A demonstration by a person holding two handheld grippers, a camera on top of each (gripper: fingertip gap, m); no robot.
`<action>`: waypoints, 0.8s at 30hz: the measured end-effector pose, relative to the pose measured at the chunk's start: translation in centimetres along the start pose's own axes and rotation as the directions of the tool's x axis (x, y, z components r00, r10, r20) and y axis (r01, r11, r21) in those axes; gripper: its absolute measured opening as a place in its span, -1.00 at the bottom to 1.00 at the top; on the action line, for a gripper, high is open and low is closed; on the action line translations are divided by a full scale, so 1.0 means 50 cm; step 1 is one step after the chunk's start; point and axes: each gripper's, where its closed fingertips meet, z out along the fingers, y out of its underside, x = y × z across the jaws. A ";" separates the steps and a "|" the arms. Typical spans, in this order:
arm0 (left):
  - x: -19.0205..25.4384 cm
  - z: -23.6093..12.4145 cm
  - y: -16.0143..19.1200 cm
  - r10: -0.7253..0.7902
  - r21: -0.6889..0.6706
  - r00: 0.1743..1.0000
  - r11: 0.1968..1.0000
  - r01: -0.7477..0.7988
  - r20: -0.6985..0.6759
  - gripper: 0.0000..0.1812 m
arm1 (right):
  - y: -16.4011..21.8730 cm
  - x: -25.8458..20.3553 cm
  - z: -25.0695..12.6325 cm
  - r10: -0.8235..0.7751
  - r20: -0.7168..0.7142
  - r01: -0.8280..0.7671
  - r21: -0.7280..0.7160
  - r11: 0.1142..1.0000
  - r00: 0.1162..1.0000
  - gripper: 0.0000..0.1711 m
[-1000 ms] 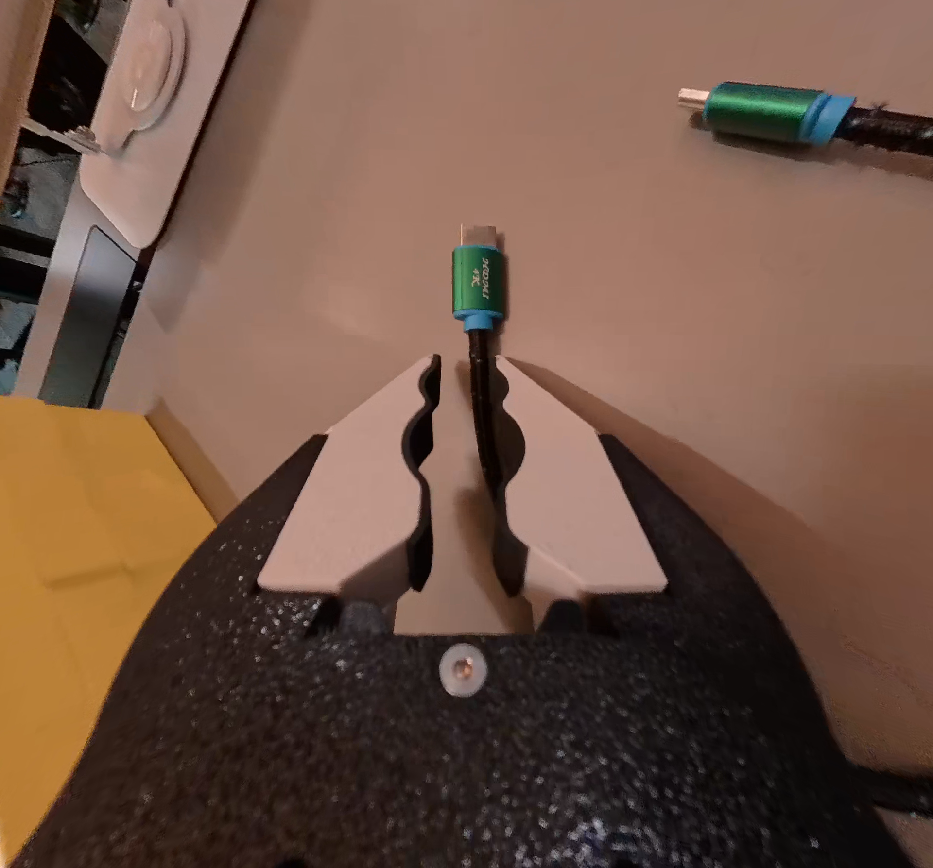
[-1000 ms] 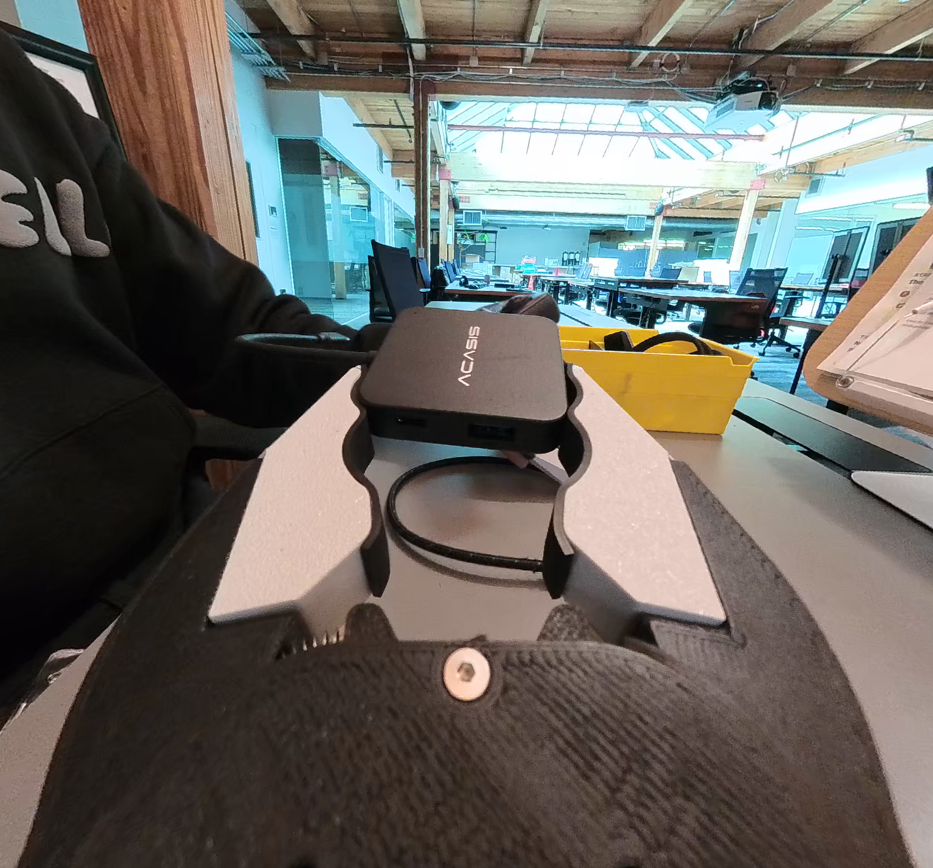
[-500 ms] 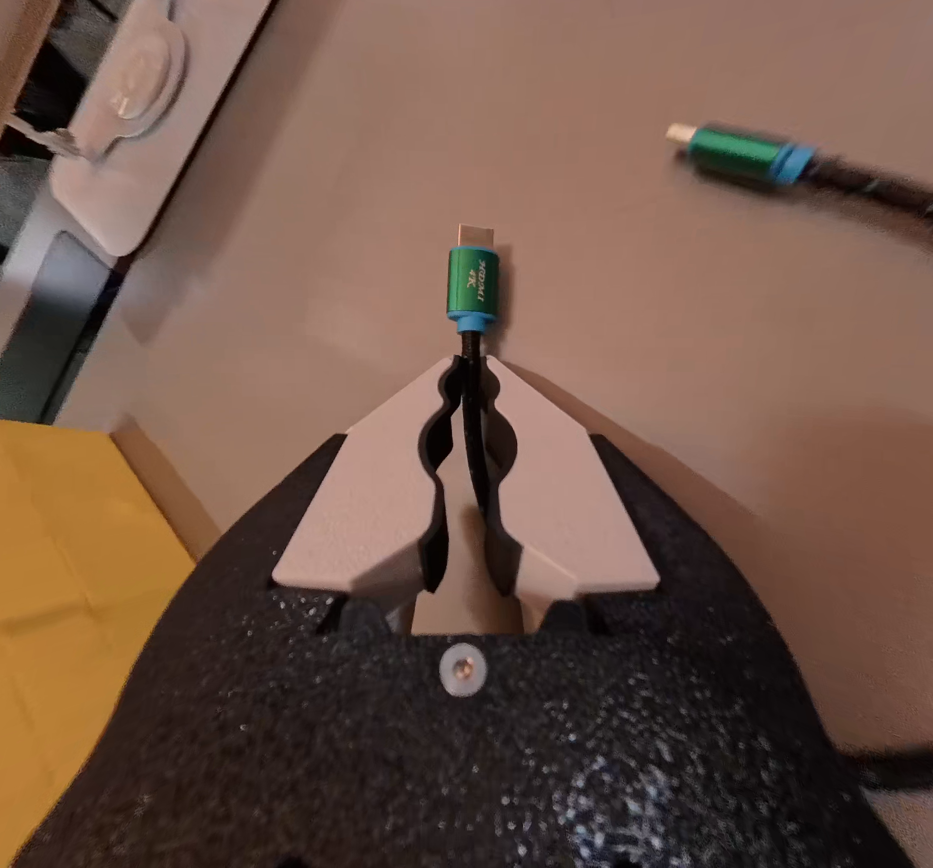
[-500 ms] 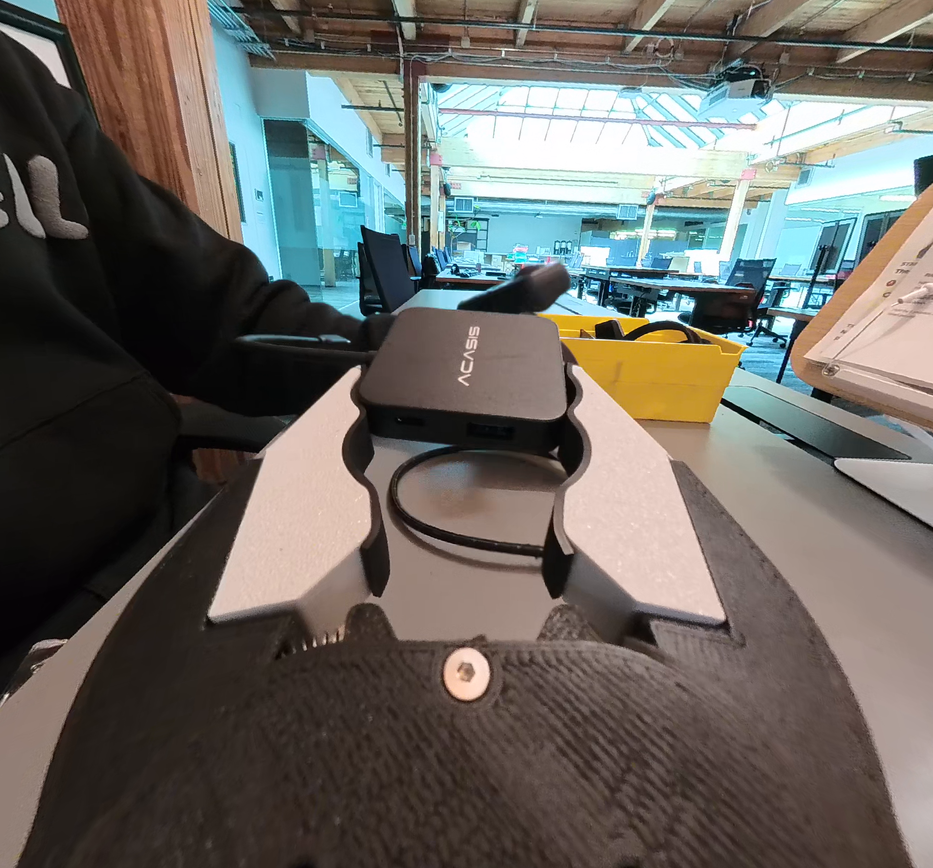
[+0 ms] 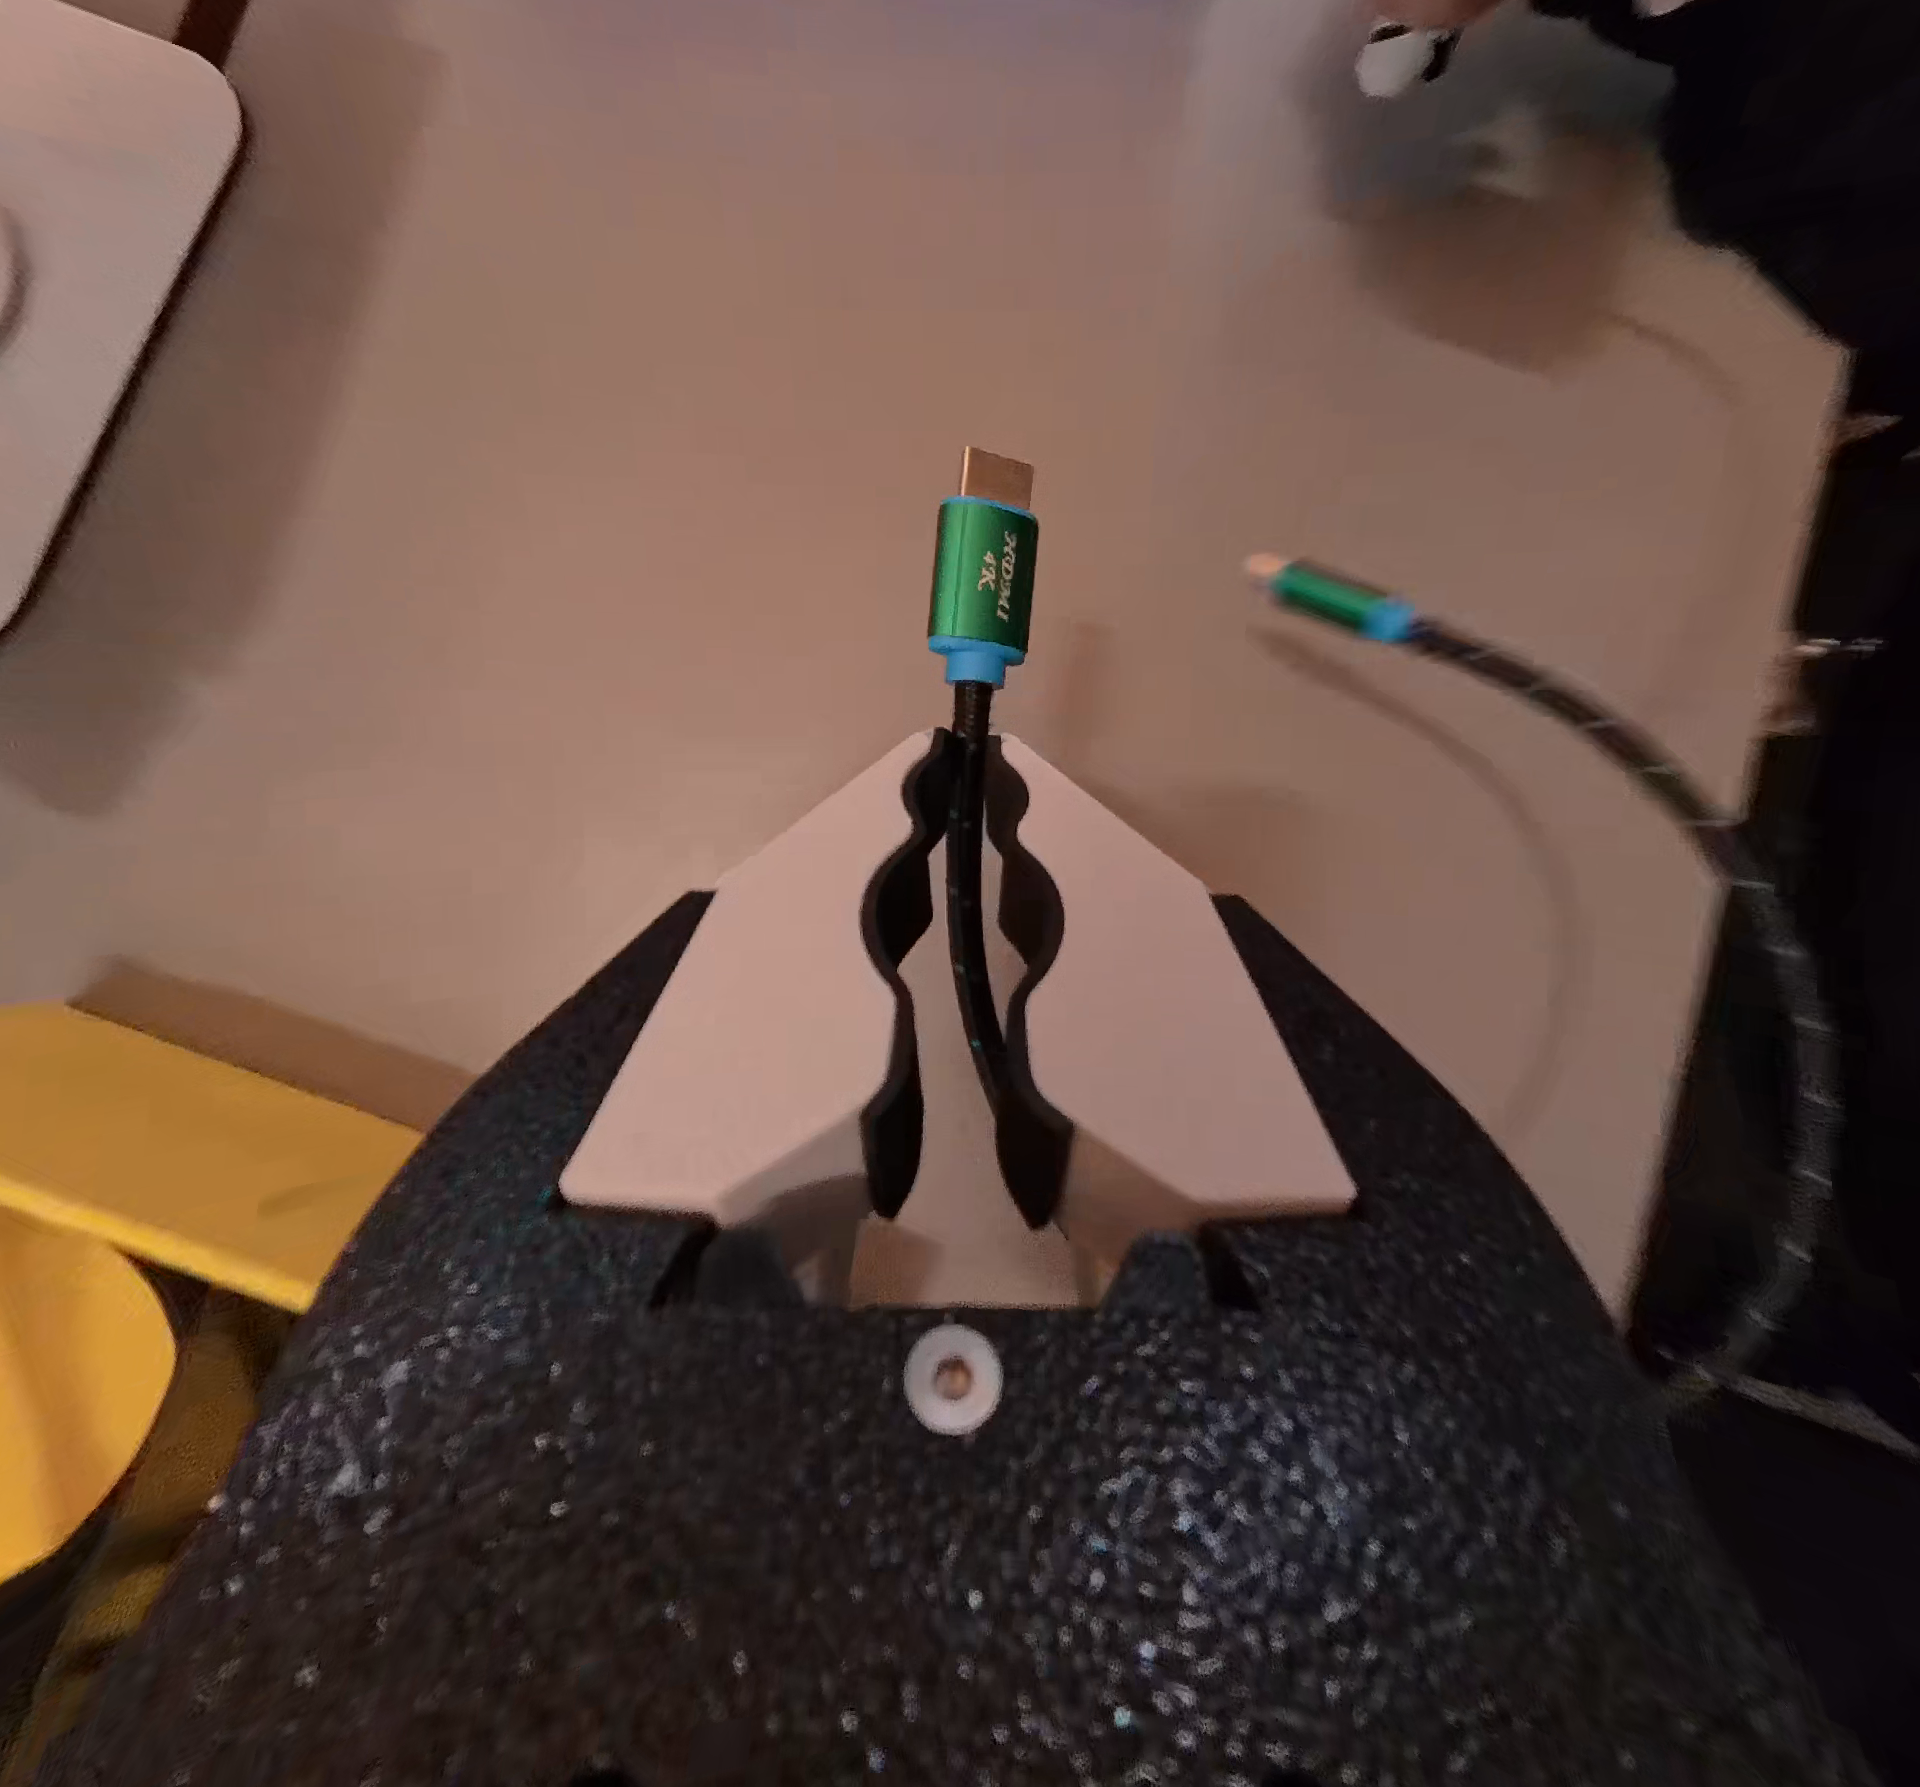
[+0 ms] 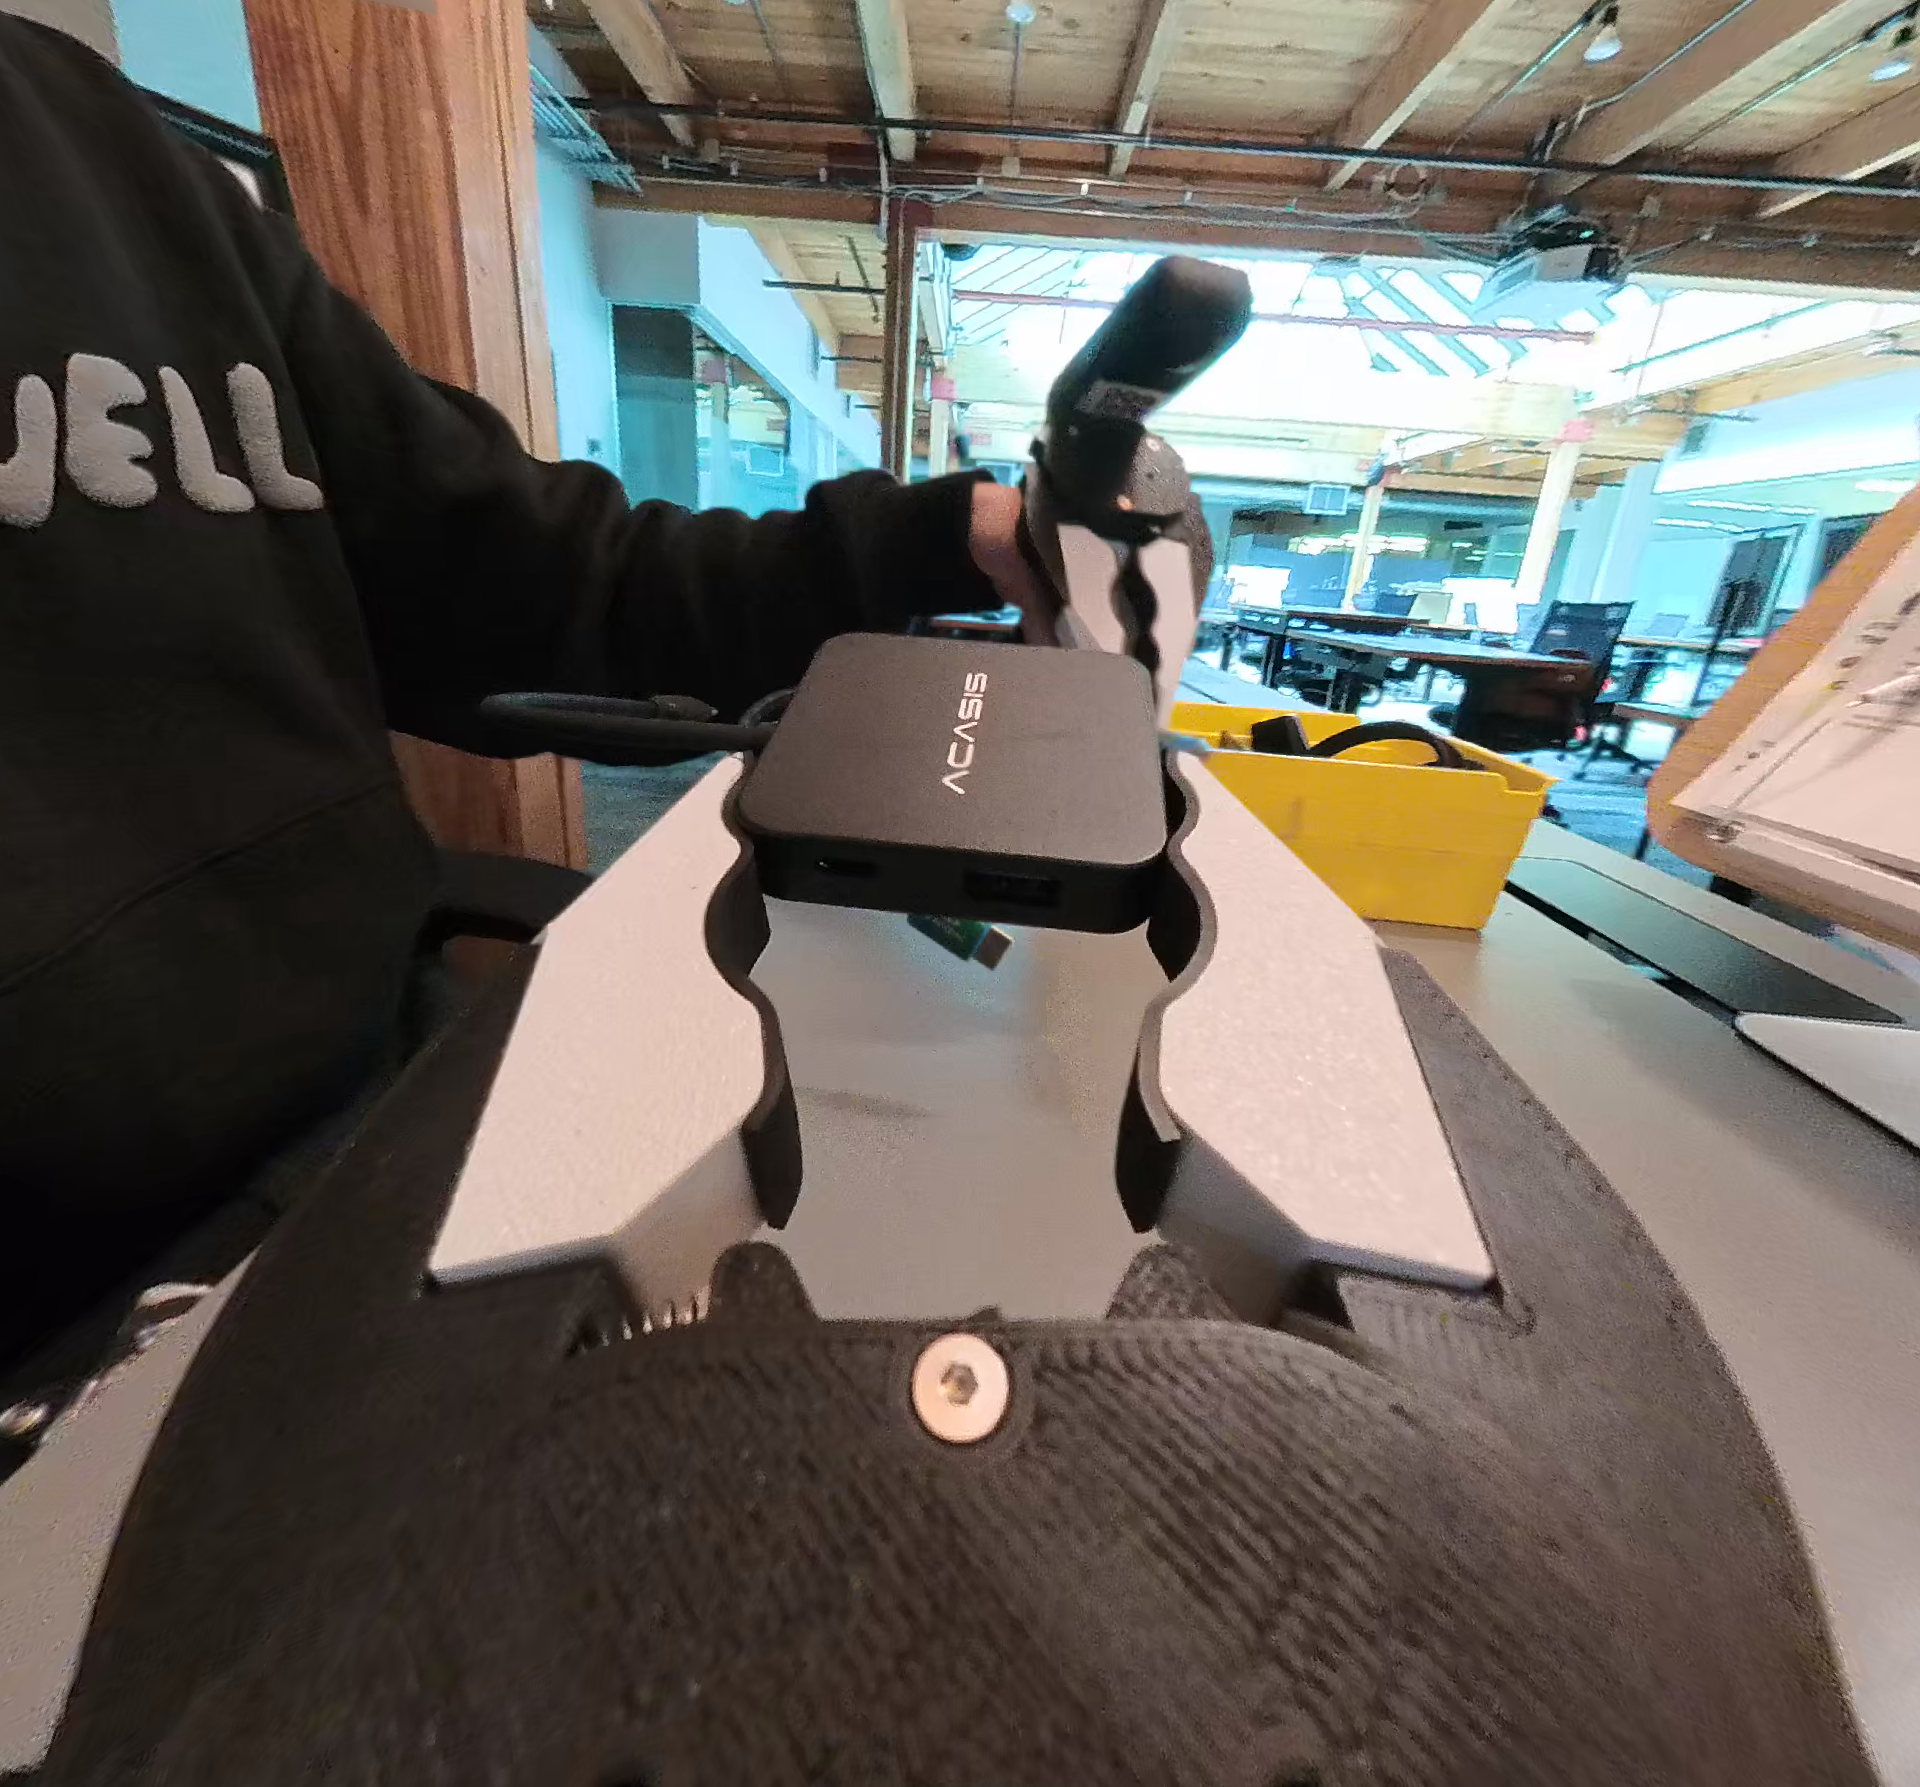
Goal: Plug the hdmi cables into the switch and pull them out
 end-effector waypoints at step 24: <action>0.167 0.038 -0.097 0.060 -0.333 0.956 0.930 -0.158 -0.286 -0.97 | 0.084 -0.012 0.058 -0.101 0.025 0.104 -0.201 0.974 0.995 -0.14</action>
